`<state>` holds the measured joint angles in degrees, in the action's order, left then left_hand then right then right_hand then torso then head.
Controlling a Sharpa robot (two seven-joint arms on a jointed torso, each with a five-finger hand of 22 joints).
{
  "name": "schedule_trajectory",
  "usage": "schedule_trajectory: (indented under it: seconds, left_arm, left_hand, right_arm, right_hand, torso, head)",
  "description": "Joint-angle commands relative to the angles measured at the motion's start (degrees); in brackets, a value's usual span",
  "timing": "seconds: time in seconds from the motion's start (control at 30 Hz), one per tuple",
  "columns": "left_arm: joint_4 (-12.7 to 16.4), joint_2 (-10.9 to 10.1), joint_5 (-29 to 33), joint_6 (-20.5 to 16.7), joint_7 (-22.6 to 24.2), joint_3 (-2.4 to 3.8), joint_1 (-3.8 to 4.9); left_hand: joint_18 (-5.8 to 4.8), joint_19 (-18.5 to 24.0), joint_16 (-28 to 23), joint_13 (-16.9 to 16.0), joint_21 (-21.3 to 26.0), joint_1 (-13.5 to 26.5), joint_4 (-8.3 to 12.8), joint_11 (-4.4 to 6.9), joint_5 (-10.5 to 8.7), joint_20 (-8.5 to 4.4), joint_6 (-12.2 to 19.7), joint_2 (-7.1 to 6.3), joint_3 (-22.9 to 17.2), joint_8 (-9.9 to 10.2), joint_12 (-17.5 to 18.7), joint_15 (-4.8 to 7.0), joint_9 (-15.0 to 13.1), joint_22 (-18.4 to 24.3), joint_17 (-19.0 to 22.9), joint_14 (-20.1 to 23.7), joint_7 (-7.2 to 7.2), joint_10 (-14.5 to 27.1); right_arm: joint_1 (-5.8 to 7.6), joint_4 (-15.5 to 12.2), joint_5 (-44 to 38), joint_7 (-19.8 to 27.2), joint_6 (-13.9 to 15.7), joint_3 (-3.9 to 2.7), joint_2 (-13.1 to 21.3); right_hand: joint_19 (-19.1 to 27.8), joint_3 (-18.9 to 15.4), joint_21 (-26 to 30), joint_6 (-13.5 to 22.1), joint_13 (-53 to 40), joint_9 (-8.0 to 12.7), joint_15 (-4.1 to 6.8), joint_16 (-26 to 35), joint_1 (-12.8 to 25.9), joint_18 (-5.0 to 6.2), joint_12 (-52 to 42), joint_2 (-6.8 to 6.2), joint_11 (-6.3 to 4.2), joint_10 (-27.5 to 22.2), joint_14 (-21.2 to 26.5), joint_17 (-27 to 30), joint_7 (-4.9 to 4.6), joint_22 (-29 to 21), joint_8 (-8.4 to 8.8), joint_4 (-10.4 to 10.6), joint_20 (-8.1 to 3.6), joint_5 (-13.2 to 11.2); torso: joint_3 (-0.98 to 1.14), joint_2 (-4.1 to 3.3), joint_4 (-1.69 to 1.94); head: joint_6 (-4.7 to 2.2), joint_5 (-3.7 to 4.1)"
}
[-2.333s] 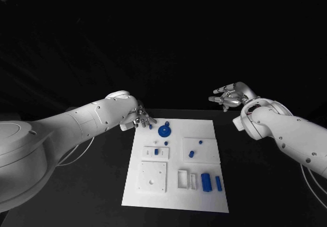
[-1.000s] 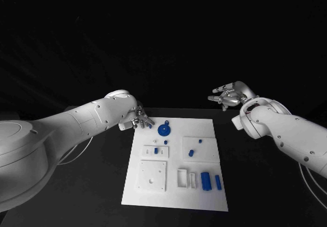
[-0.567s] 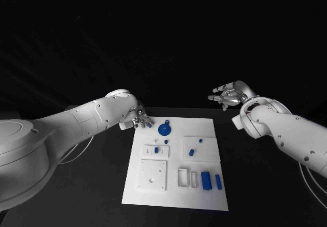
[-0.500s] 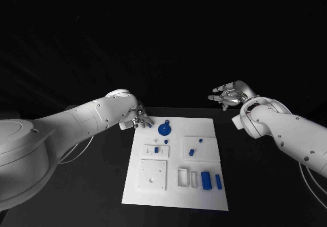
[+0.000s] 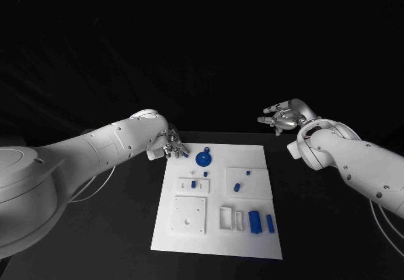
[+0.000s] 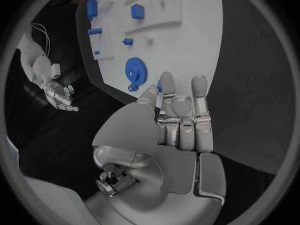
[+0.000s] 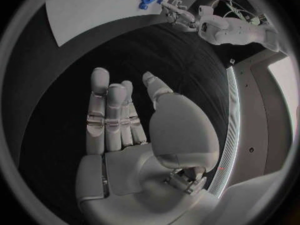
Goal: Assemble the parts on the task board
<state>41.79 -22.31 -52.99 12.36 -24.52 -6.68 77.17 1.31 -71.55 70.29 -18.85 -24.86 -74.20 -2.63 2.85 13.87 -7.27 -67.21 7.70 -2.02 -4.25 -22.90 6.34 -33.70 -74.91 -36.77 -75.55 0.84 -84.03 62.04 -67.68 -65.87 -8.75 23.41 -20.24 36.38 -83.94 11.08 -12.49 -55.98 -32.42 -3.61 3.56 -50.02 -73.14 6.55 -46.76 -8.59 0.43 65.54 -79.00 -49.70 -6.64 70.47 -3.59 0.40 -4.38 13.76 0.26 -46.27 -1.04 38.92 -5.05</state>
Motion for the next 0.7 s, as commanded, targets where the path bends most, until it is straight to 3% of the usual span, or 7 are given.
schedule_trajectory:
  seconds: [0.03,0.07,0.17,0.3,0.5,0.53,0.7]
  left_arm:
    - [1.2,-0.6,1.0,-1.9,0.5,0.00,-0.06]
    - [1.7,-1.0,1.1,-2.4,0.4,0.00,-0.05]
    - [3.4,-2.1,1.3,-3.9,0.1,0.01,0.04]
    - [7.3,-4.4,2.3,-6.4,-0.6,-0.01,0.35]
    - [16.6,-9.4,3.5,-10.2,-2.0,-0.05,0.74]
    - [18.3,-10.4,3.6,-10.8,-2.3,-0.07,0.77]
    - [25.9,-14.7,3.5,-13.4,-3.6,-0.19,0.84]
  left_hand:
    - [0.06,0.1,0.1,0.0,-0.3,1.9,6.4,0.21,-0.26,-0.05,-0.5,-3.32,-11.6,0.2,-0.4,0.12,-14.7,-1.1,-0.3,-0.5,-0.43,-2.3]
    - [0.10,0.0,0.2,0.0,-0.4,2.3,6.2,0.28,0.01,-0.08,-0.6,-4.04,-13.0,0.3,-0.6,0.16,-15.3,-1.1,-0.4,-0.7,-0.49,-2.3]
    - [0.13,-0.1,0.4,0.1,-0.5,2.4,6.2,0.33,0.65,-0.09,-1.0,-4.47,-13.7,0.2,-0.9,0.18,-15.7,-1.1,-0.9,-1.0,-0.55,-2.4]
    - [0.27,-0.4,1.0,0.0,-0.8,2.6,6.6,0.48,3.68,-0.14,-1.7,-5.31,-14.2,0.2,-1.5,0.27,-15.9,-1.2,-2.0,-1.6,-0.70,-2.5]
    - [0.53,-0.8,1.6,0.0,-1.3,3.3,7.1,0.68,8.34,-0.11,-3.1,-6.90,-15.3,0.3,-3.0,0.37,-16.0,-1.2,-3.2,-2.6,-0.98,-2.7]
    - [0.65,-0.8,1.6,0.2,-1.5,3.7,7.2,0.71,9.72,-0.09,-3.6,-7.48,-15.9,0.3,-3.6,0.41,-15.9,-1.2,-3.5,-2.9,-1.05,-2.7]
    - [0.85,-1.1,1.7,0.6,-2.1,4.3,7.7,0.88,12.69,-0.14,-4.6,-8.53,-16.7,0.3,-4.8,0.54,-15.6,-1.2,-4.6,-3.8,-1.27,-2.8]
  right_arm:
    - [-0.02,0.1,-0.1,0.6,-0.6,-0.03,0.0]
    - [-0.02,0.1,-0.1,0.6,-0.6,-0.03,0.0]
    - [-0.02,0.1,0.0,0.6,-0.6,-0.03,0.1]
    - [-0.02,0.2,0.1,0.6,-0.6,-0.02,0.3]
    - [-0.03,0.4,0.3,0.6,-0.7,-0.02,0.6]
    - [-0.05,0.5,0.4,0.6,-0.7,-0.02,0.7]
    - [-0.35,0.8,0.6,0.6,-0.8,-0.01,0.9]
  right_hand:
    - [-2.0,0.0,-0.4,0.3,0.1,-0.1,0.11,0.3,0.5,0.20,-0.1,-0.10,-0.12,-0.2,0.2,0.1,-0.15,0.0,-0.01,0.1,-0.37,0.2]
    - [-2.0,0.0,-0.4,0.3,0.1,-0.1,0.11,0.3,0.5,0.20,-0.1,-0.10,-0.12,-0.2,0.2,0.1,-0.15,0.0,-0.01,0.1,-0.37,0.2]
    - [-2.1,0.0,-0.5,0.3,0.0,-0.1,0.11,0.3,0.6,0.20,-0.1,-0.15,-0.12,-0.2,0.2,0.1,-0.15,-0.1,0.00,0.1,-0.37,0.2]
    - [-2.1,0.0,-0.5,0.3,0.0,-0.1,0.11,0.3,0.6,0.20,-0.1,-0.15,-0.12,-0.2,0.2,0.1,-0.15,-0.1,0.00,0.1,-0.37,0.2]
    - [-2.1,0.0,-0.5,0.3,0.0,-0.1,0.11,0.3,0.6,0.20,-0.1,-0.15,-0.12,-0.2,0.2,0.1,-0.15,-0.1,0.00,0.1,-0.37,0.2]
    - [-2.1,0.0,-0.5,0.3,0.0,-0.1,0.11,0.3,0.6,0.20,-0.1,-0.15,-0.12,-0.2,0.2,0.1,-0.15,-0.1,0.00,0.1,-0.37,0.2]
    - [-2.1,0.0,-0.5,0.3,0.0,-0.1,0.11,0.3,0.6,0.20,-0.1,-0.15,-0.12,-0.2,0.2,0.1,-0.15,-0.1,0.00,0.1,-0.37,0.2]
  torso:
    - [0.01,0.14,0.14]
    - [-0.01,0.17,0.16]
    - [-0.01,0.32,0.32]
    - [-0.01,0.65,0.82]
    - [-0.07,1.40,1.77]
    - [-0.09,1.52,1.89]
    - [-0.15,2.08,2.41]
  head:
    - [-0.02,-0.11]
    - [-0.02,-0.16]
    - [0.07,-0.28]
    - [0.28,-0.29]
    - [0.98,-0.03]
    - [1.07,0.01]
    - [1.74,0.17]
